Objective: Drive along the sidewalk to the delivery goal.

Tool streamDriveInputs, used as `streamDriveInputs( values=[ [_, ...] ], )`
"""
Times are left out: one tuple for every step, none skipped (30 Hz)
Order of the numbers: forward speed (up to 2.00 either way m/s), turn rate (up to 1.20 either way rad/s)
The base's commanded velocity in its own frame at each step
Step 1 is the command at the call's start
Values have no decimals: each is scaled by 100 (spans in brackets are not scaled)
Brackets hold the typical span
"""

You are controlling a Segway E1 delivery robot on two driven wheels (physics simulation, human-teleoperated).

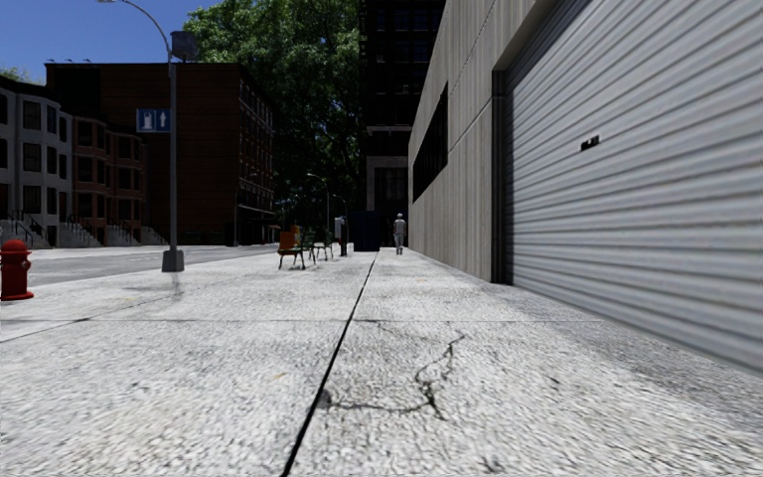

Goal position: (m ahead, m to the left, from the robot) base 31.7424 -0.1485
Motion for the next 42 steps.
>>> streamDriveInputs(
  values=[
    [200, 0],
    [200, 0],
    [200, 0],
    [200, 0],
    [200, 0],
    [200, 0],
    [200, 0],
    [200, 0],
    [200, 0],
    [200, 0],
    [200, 0],
    [200, 0],
    [200, 0],
    [200, 0],
    [200, 0],
    [200, 0],
    [200, 0],
    [200, 0],
    [200, 0],
    [200, 0],
    [200, 0],
    [200, 0],
    [200, 0],
    [200, 0],
    [200, 0],
    [200, 0],
    [200, 0],
    [200, 0],
    [200, 0],
    [200, 0],
    [200, 0],
    [200, 0],
    [200, 0],
    [200, 0],
    [200, 0],
    [200, 0],
    [200, 0],
    [200, 0],
    [200, 0],
    [200, 0],
    [200, 0],
    [200, 0]
  ],
)
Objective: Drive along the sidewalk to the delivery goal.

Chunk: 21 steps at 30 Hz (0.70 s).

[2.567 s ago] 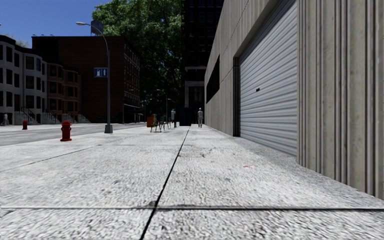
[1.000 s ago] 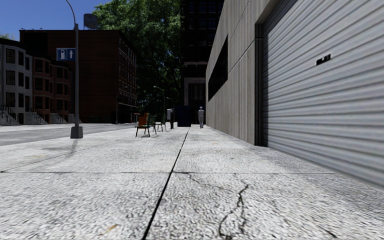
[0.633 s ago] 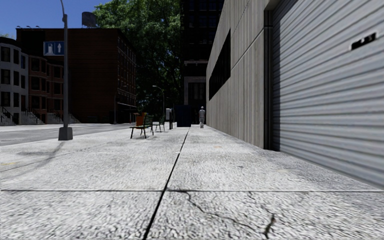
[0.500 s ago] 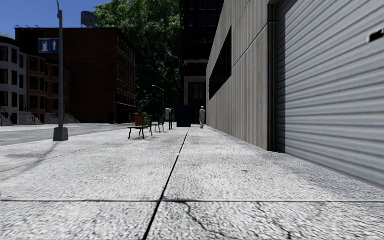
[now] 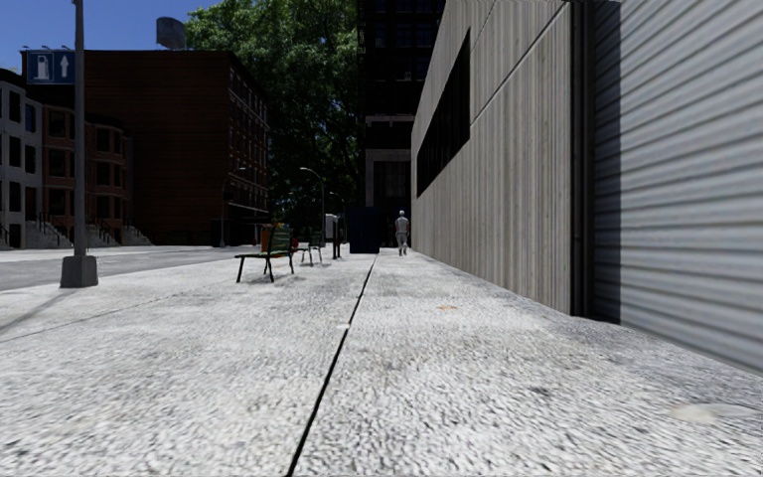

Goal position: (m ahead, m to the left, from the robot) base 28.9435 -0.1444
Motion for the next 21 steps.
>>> streamDriveInputs(
  values=[
    [200, 0],
    [200, 0],
    [200, 0],
    [200, 0],
    [200, 0],
    [200, 0],
    [200, 0],
    [200, 0],
    [200, 0],
    [200, 0],
    [200, 0],
    [200, 0],
    [200, 0],
    [200, 0],
    [200, 0],
    [200, 0],
    [200, 0],
    [200, 0],
    [200, 0],
    [200, 0],
    [200, 0]
  ],
)
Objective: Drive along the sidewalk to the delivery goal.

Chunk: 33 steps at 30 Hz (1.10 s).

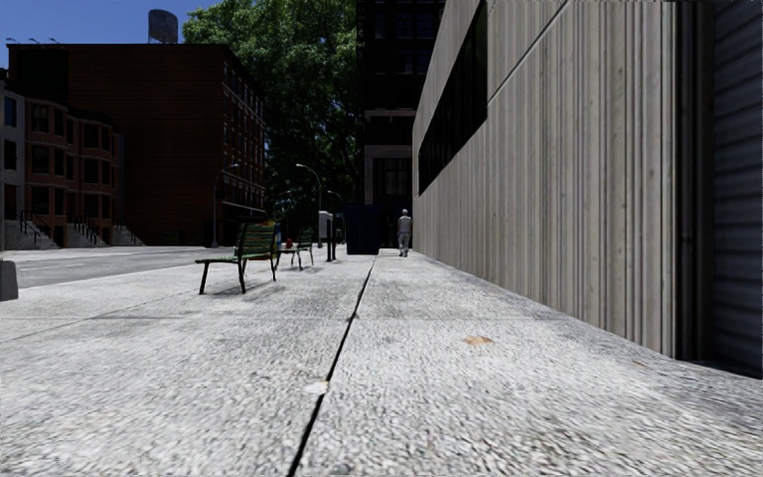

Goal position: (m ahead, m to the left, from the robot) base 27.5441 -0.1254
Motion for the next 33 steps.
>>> streamDriveInputs(
  values=[
    [200, 0],
    [200, 0],
    [200, 0],
    [200, 0],
    [200, 0],
    [200, 0],
    [200, 0],
    [200, 0],
    [200, 0],
    [200, 0],
    [200, 0],
    [200, 0],
    [200, 0],
    [200, 0],
    [200, 0],
    [200, 0],
    [200, 0],
    [200, 0],
    [200, 0],
    [200, 0],
    [200, 0],
    [200, 0],
    [200, 0],
    [200, 0],
    [200, 0],
    [200, 0],
    [200, 0],
    [200, 0],
    [200, 0],
    [200, 0],
    [200, 0],
    [200, 0],
    [200, 0]
  ],
)
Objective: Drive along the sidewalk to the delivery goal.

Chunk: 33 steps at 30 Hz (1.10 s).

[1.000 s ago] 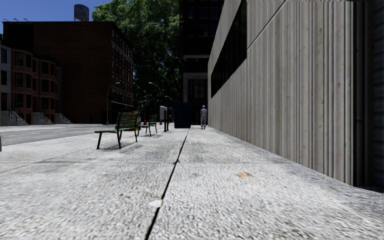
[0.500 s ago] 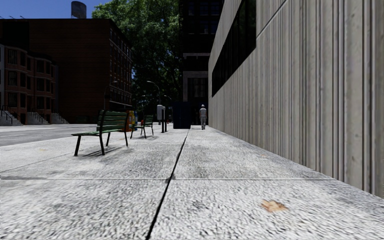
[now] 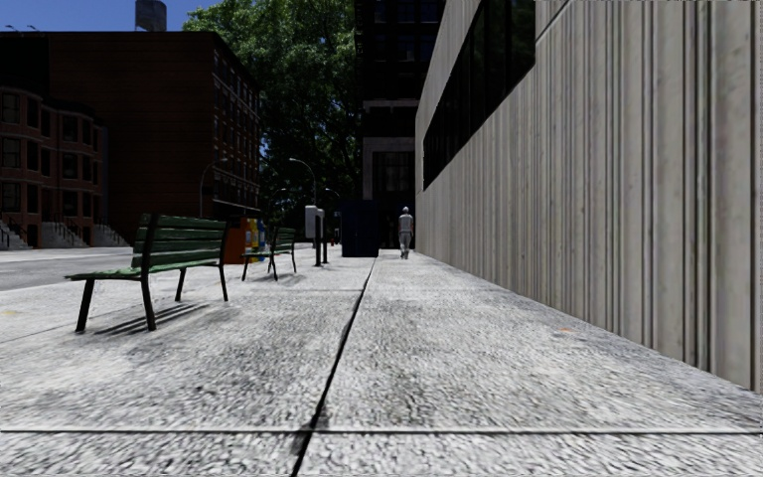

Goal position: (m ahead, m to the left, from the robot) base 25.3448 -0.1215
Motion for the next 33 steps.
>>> streamDriveInputs(
  values=[
    [200, 0],
    [200, 0],
    [200, 0],
    [200, 0],
    [200, 0],
    [200, 0],
    [200, 0],
    [200, 0],
    [200, 0],
    [200, 0],
    [200, 0],
    [200, 0],
    [200, 0],
    [200, 0],
    [200, 0],
    [200, 0],
    [200, 0],
    [200, 0],
    [200, 0],
    [200, 0],
    [200, 0],
    [200, 0],
    [200, 0],
    [200, 0],
    [200, 0],
    [200, 0],
    [200, 0],
    [200, 0],
    [200, 0],
    [200, -3],
    [200, -5],
    [200, -6],
    [200, -6]
  ],
)
